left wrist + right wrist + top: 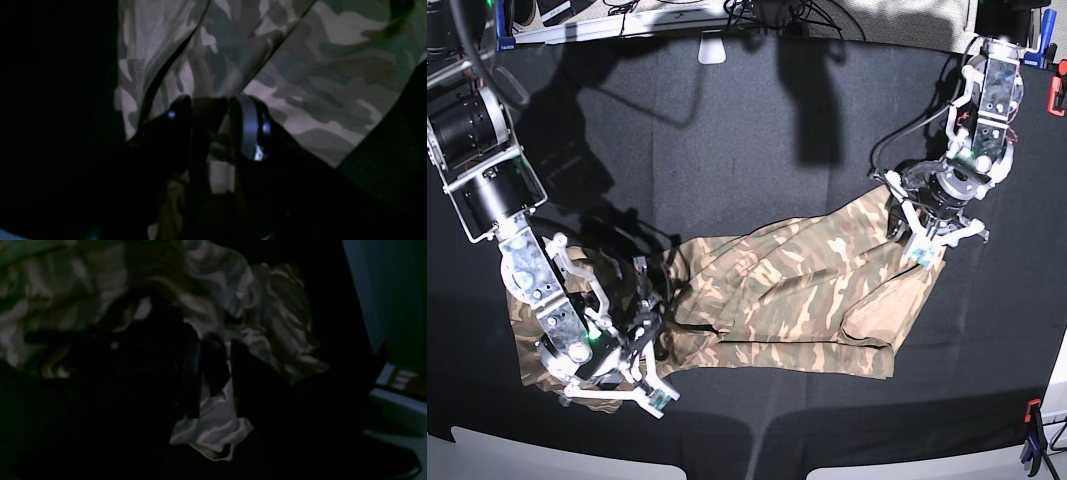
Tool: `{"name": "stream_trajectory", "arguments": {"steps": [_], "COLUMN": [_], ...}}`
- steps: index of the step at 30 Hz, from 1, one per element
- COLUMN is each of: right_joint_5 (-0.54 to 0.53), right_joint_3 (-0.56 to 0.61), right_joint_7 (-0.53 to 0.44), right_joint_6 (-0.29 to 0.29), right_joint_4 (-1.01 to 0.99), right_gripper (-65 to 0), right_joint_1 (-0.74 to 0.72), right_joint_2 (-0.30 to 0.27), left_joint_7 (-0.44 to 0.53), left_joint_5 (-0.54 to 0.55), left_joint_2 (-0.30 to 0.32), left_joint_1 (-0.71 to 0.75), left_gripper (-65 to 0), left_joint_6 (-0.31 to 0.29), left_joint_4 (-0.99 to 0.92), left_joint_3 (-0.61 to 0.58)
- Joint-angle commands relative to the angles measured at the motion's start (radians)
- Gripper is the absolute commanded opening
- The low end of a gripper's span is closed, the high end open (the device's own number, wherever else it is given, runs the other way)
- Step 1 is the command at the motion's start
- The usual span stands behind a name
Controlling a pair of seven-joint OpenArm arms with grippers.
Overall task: Layout the t-shirt on the table in an organized manner, then fold the t-shirt properly
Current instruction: 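Grasp the bunched shirt edge with the right gripper and tug it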
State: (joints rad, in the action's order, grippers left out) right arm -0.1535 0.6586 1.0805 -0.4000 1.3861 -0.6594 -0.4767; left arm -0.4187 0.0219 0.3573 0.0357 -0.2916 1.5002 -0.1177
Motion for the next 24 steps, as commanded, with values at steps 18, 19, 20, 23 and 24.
{"name": "stream_trajectory", "arguments": {"steps": [18, 19, 20, 23, 24], "right_joint_5": [0.045, 0.045, 0.045, 0.045, 0.045], "right_joint_3": [-0.012, -0.012, -0.012, -0.012, -0.012], "right_joint_7": [-0.003, -0.004, -0.007, -0.031, -0.043], "right_joint_6": [-0.132, -0.132, -0.132, -0.13, -0.13], "right_joint_4": [0.009, 0.009, 0.009, 0.009, 0.009], "right_gripper": [-40.8, -40.8, -40.8, -40.8, -40.8], "right_joint_1": [-0.036, -0.036, -0.036, -0.036, -0.036], "right_joint_2": [-0.047, -0.055, -0.064, -0.083, -0.085], "left_joint_7": [0.023, 0.023, 0.023, 0.023, 0.023], "left_joint_5": [0.005, 0.005, 0.005, 0.005, 0.005], "left_joint_2": [0.006, 0.006, 0.006, 0.006, 0.006], "left_joint_1": [-0.016, -0.016, -0.016, -0.016, -0.016], "left_gripper": [-45.4, -45.4, -45.4, -45.4, -45.4], "left_joint_6": [0.005, 0.005, 0.005, 0.005, 0.005], "left_joint_4": [0.015, 0.015, 0.015, 0.015, 0.015], "left_joint_3": [0.005, 0.005, 0.005, 0.005, 0.005]}}
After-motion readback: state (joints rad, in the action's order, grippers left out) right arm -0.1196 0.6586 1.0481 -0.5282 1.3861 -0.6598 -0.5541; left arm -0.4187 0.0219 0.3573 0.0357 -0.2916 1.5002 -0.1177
